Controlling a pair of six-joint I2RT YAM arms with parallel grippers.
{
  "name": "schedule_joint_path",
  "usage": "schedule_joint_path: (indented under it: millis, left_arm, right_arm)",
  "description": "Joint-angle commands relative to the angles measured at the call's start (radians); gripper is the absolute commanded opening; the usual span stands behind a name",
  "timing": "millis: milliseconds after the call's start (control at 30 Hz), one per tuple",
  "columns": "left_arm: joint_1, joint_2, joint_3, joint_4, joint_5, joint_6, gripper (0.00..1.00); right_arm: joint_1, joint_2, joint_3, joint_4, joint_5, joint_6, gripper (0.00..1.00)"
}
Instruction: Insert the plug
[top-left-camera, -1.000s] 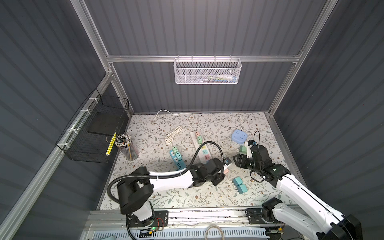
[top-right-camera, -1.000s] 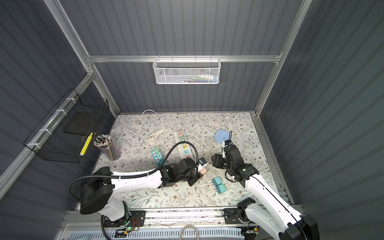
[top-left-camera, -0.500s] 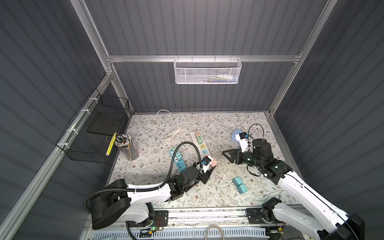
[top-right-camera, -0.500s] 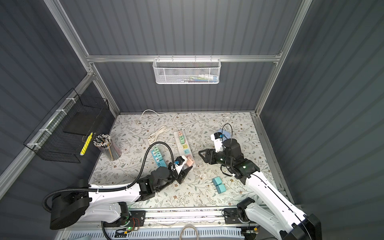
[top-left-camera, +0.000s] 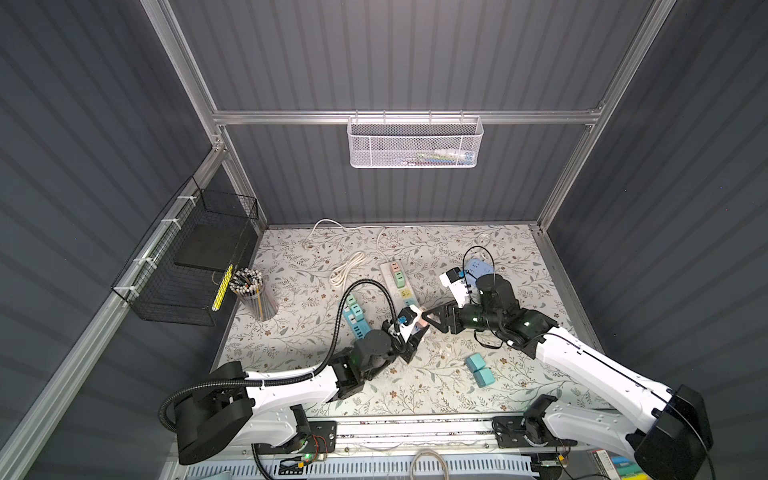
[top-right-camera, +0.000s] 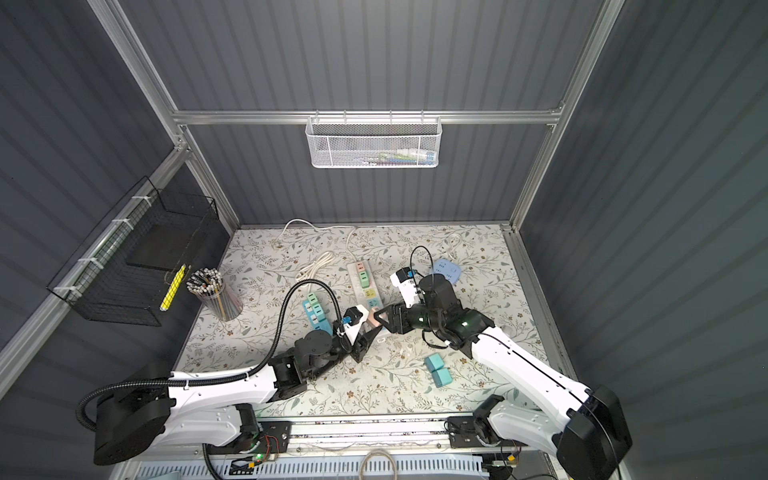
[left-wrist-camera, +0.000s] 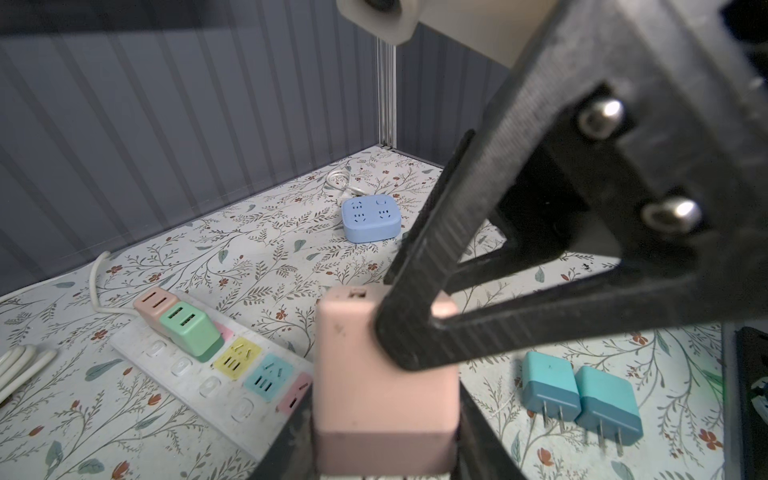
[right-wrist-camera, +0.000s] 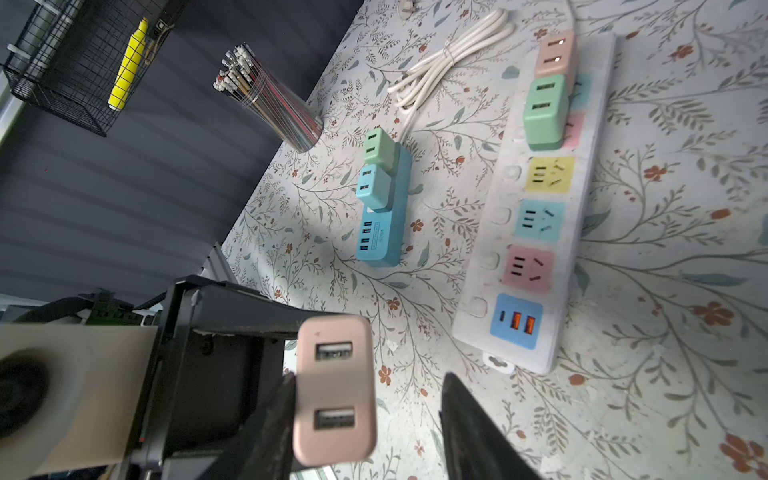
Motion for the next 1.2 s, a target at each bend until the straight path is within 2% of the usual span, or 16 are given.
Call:
schedule_joint_path:
  millis: [0,167,300,400,500,533,567,600,633,667,733,833,900,967,1100,1167]
  left_arm:
    - [0.004,-0.023,0.002,0.013,0.012,-0.007,0.2]
    - [0.004,-0.019,0.004,0.01,0.017,-0.009,0.21]
    - [0.004,-0.021,0.008,0.007,0.014,-0.007,0.23]
    - [0.004,-0.031,0.009,-0.001,-0.018,0.002,0.28]
    - [0.004,-0.038,0.008,-0.003,-0.056,0.003,0.5]
    - [0.004,-0.043,0.008,-0.008,-0.066,0.005,0.54]
    - [0.004,-0.05,0.008,-0.016,-0.083,0.006,0.65]
    - [0.004,-0.06,0.011,-0.033,-0.109,0.001,0.82]
    - [0.004,-0.072,0.015,-0.058,-0.135,-0.006,0.92]
    - [0.004,-0.09,0.021,-0.094,-0.17,-0.014,0.98]
    - [0.004,-0.141,0.032,-0.183,-0.243,-0.036,1.0]
    - [0.005,-0.238,0.014,-0.286,-0.425,-0.133,1.0]
    - [0.009,-0.283,-0.024,-0.354,-0.596,-0.268,1.0]
    - [0.016,-0.294,-0.05,-0.473,-0.717,-0.421,1.0]
    - [0.022,-0.32,-0.035,-0.776,-0.799,-0.687,1.0]
    - [0.022,-0.341,-0.035,-0.874,-0.829,-0.769,1.0]
  right_arm:
    - [0.009,0.031,0.033,0.037,-0.016,-0.007,0.52]
    - [0.016,0.047,0.037,0.059,-0.032,0.004,0.43]
    - [0.017,0.052,0.039,0.062,-0.04,0.006,0.33]
    - [0.019,0.051,0.037,0.067,-0.051,0.006,0.29]
    - [0.019,0.053,0.037,0.077,-0.046,0.005,0.27]
    - [0.019,0.052,0.04,0.076,-0.04,0.005,0.27]
    - [0.018,0.053,0.042,0.079,-0.031,0.003,0.27]
    - [0.018,0.051,0.042,0.082,-0.012,0.0,0.27]
    - [0.019,0.053,0.041,0.086,0.011,-0.001,0.27]
    - [0.02,0.053,0.039,0.093,0.05,-0.002,0.27]
    - [0.047,0.058,0.036,0.112,0.181,-0.022,0.27]
    - [0.083,0.08,0.019,0.187,0.318,-0.054,0.27]
    - [0.097,0.116,0.009,0.249,0.402,-0.073,0.26]
    - [0.104,0.165,0.003,0.319,0.464,-0.086,0.26]
    - [0.109,0.293,0.022,0.441,0.537,-0.114,0.26]
    - [0.109,0.355,0.051,0.47,0.548,-0.135,0.26]
